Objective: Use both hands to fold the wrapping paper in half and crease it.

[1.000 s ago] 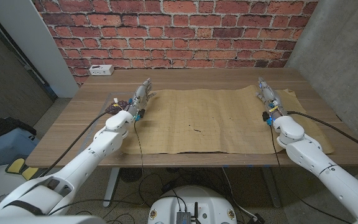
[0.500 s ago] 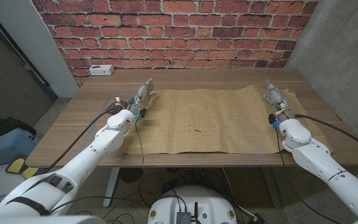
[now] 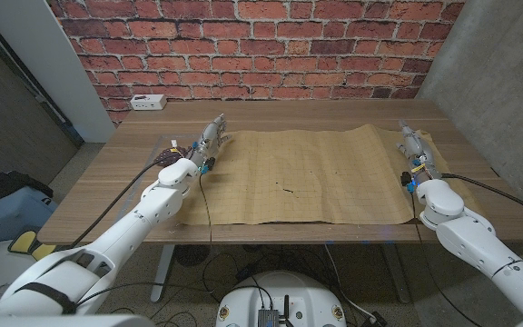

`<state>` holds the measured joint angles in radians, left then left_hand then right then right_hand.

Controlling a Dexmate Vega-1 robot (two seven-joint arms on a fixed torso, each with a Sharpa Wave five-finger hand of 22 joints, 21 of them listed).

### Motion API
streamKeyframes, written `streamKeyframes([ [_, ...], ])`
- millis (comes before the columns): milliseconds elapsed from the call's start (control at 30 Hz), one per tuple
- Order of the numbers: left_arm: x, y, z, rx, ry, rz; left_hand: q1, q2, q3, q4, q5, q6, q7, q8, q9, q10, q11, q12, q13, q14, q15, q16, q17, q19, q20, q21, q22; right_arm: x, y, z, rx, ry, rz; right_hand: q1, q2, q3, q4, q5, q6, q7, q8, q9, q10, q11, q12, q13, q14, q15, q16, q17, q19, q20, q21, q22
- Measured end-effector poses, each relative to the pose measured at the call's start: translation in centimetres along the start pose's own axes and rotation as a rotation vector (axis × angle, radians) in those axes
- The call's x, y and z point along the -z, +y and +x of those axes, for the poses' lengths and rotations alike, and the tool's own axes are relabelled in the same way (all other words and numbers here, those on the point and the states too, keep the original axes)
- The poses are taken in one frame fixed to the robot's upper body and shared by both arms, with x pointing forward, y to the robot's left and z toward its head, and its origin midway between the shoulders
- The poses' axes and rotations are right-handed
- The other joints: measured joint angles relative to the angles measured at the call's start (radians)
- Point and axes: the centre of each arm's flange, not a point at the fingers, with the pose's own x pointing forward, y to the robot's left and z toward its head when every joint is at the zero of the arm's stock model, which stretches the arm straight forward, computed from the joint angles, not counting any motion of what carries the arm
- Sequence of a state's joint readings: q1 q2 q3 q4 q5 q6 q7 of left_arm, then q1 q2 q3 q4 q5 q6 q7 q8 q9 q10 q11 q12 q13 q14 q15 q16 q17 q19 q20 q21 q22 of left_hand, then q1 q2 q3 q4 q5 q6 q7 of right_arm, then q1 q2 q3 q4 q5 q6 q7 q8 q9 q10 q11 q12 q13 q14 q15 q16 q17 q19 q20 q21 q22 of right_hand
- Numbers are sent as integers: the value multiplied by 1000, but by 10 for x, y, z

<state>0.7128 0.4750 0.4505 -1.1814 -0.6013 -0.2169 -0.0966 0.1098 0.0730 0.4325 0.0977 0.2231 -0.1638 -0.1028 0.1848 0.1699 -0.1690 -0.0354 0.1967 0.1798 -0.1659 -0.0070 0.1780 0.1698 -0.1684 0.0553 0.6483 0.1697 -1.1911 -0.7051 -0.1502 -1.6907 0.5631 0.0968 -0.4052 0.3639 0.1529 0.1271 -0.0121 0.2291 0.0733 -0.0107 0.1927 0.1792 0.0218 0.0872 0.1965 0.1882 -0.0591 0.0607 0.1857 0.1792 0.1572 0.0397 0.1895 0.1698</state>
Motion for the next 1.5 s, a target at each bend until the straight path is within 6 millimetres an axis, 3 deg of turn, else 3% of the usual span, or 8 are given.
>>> streamKeyframes([
  [100, 0, 0, 1, 3, 1, 1, 0, 0, 0, 0, 0, 10, 10, 4, 0, 0, 0, 0, 0, 0, 0, 0, 0, 1, 1, -2, 0, 1, -4, -4, 12, 5, -7, 5, 5, 5, -5, 0, 12, 2, 0, 0, 12, 2, 0, 0, 6, -2, 0, 0, 0, 8, 0, 0],
  [300, -1, -1, 3, 14, 7, 10, 0, 0, -6, -6, 0, 50, 1, 8, 0, 20, 6, 15, 0, 36, 37, 8, 0, 20, 81, -17, 0, 0, -13, -15, 44, 23, -34, 28, 11, 25, -17, -4, 27, -2, 4, 0, 36, 0, 10, 0, 29, 14, 8, 0, 0, 36, 0, 0],
  [367, -2, -1, 3, 16, 6, 13, 0, 0, -7, -7, 0, 68, -1, 11, 0, 42, 9, 22, 0, 45, 59, 8, 0, 24, 92, -24, 0, 2, -14, -15, 54, 35, -42, 29, 11, 29, -21, -4, 35, 1, 4, 0, 50, 0, 11, 0, 34, 16, 8, 0, -1, 41, 0, 0],
  [500, -2, -2, 4, 38, 22, 27, 0, 0, -7, -7, 0, 98, 1, 15, 0, 64, 26, 28, 0, 59, 73, 15, 0, 33, 100, -25, 5, 0, -19, -23, 70, 46, -63, 46, 20, 42, -28, -12, 43, 3, 4, 0, 59, 2, 12, 0, 44, 17, 15, 0, 2, 48, 0, 0],
  [633, -3, -2, 5, 52, 27, 41, 0, 0, -10, -12, 0, 131, 5, 19, 0, 90, 28, 30, 0, 89, 74, 22, 0, 52, 101, -29, 5, 0, -23, -28, 89, 61, -81, 57, 30, 61, -34, -12, 61, 0, 4, 0, 69, 0, 12, 0, 53, 12, 15, 0, 2, 48, 5, 0],
  [800, -5, -4, 6, 70, 36, 65, 0, 0, -7, -15, -6, 154, 11, 19, 0, 111, 32, 30, 0, 122, 100, 23, 0, 72, 118, -35, 5, 0, -28, -34, 119, 82, -99, 72, 46, 88, -34, -20, 73, -2, 11, 0, 77, -5, 12, 0, 58, 7, 15, 5, 8, 43, 8, 2],
  [1000, -9, -8, 9, 95, 48, 116, 0, 0, 0, -22, -6, 167, 14, 19, 0, 122, 43, 30, 0, 123, 102, 23, 0, 74, 127, -42, 5, 0, -34, -42, 149, 104, -118, 84, 58, 108, -29, -20, 84, -2, 11, 3, 86, -7, 12, 0, 65, 0, 17, 10, 15, 35, 8, 5],
  [1500, -23, -19, 15, 142, 70, 301, 22, 22, 21, -43, -15, 200, 28, 19, 4, 131, 52, 30, 0, 120, 98, 16, 0, 75, 118, -53, 5, 1, -46, -61, 226, 155, -173, 105, 58, 150, -24, -20, 106, -2, 11, 5, 98, -5, 12, 0, 70, -5, 23, 14, 22, 28, 8, 5],
])
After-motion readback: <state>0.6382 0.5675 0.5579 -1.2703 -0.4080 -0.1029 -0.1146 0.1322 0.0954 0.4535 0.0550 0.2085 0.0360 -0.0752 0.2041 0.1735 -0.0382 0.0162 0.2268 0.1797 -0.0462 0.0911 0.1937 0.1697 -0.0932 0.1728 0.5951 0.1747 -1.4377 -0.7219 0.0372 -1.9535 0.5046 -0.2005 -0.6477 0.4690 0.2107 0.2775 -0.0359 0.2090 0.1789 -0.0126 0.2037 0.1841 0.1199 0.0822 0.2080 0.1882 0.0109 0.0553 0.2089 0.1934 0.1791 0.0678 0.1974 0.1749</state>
